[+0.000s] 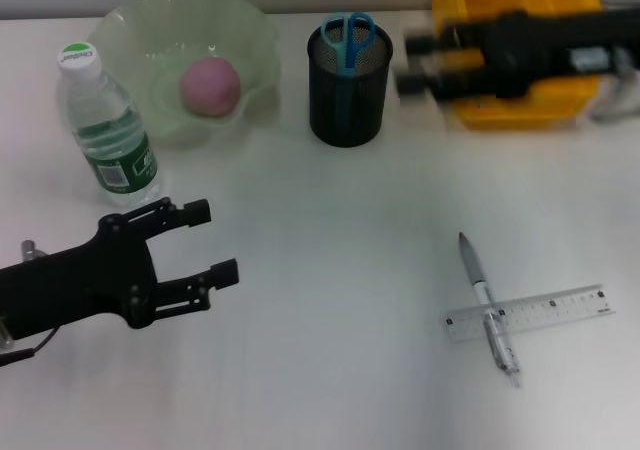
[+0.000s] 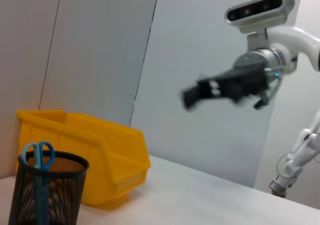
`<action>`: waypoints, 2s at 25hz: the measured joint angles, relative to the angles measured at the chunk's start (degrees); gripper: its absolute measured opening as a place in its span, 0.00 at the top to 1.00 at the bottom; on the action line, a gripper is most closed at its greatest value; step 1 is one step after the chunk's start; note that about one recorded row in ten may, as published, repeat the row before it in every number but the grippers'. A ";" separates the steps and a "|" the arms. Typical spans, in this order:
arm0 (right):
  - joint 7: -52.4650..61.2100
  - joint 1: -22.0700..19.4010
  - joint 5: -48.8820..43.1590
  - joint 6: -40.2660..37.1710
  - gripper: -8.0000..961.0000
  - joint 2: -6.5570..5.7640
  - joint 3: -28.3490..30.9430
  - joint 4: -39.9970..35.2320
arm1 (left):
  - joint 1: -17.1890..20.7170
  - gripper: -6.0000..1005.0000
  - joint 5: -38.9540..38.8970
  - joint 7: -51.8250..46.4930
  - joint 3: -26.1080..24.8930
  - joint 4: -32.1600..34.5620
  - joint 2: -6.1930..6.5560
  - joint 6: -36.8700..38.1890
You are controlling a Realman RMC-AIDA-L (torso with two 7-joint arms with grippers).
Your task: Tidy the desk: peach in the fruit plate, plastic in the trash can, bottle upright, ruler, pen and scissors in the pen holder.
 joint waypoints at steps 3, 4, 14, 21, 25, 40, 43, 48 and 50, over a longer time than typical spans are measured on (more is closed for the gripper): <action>0.91 1.24 -6.94 -4.32 0.28 -0.13 0.06 -2.18 | 0.25 0.17 0.70 0.09 0.10 0.02 0.48 0.68; 1.06 2.04 -10.54 -6.22 0.28 -0.07 -0.08 -2.86 | 0.35 0.17 1.04 0.16 0.12 0.08 0.58 0.94; 1.08 5.31 -33.43 -7.34 0.28 6.24 -14.30 -10.71 | 0.73 0.17 1.07 -0.94 -0.63 0.00 0.60 1.14; 1.14 4.63 -34.65 -1.96 0.28 6.54 -24.29 -10.27 | 0.74 0.17 1.02 -1.60 -1.36 -0.06 0.37 0.93; 0.88 4.49 -34.74 1.50 0.29 6.62 -29.01 -9.45 | 0.84 0.17 1.00 -1.67 -1.76 -0.06 0.32 0.85; 0.84 3.96 -34.22 7.20 0.29 6.95 -37.00 -8.57 | 1.07 0.17 0.96 -2.47 -2.73 -0.06 0.24 1.06; 1.03 3.55 -34.12 8.35 0.33 7.05 -37.89 -8.64 | 1.09 0.17 0.97 -2.47 -2.74 -0.06 0.24 1.15; 1.17 2.93 -33.63 9.00 0.49 7.07 -37.55 -9.61 | 1.17 0.17 0.97 -2.46 -2.82 -0.06 0.24 1.17; 1.19 2.88 -33.58 8.95 0.55 7.07 -36.62 -10.01 | 1.23 0.17 0.96 -2.45 -3.08 -0.06 0.24 1.24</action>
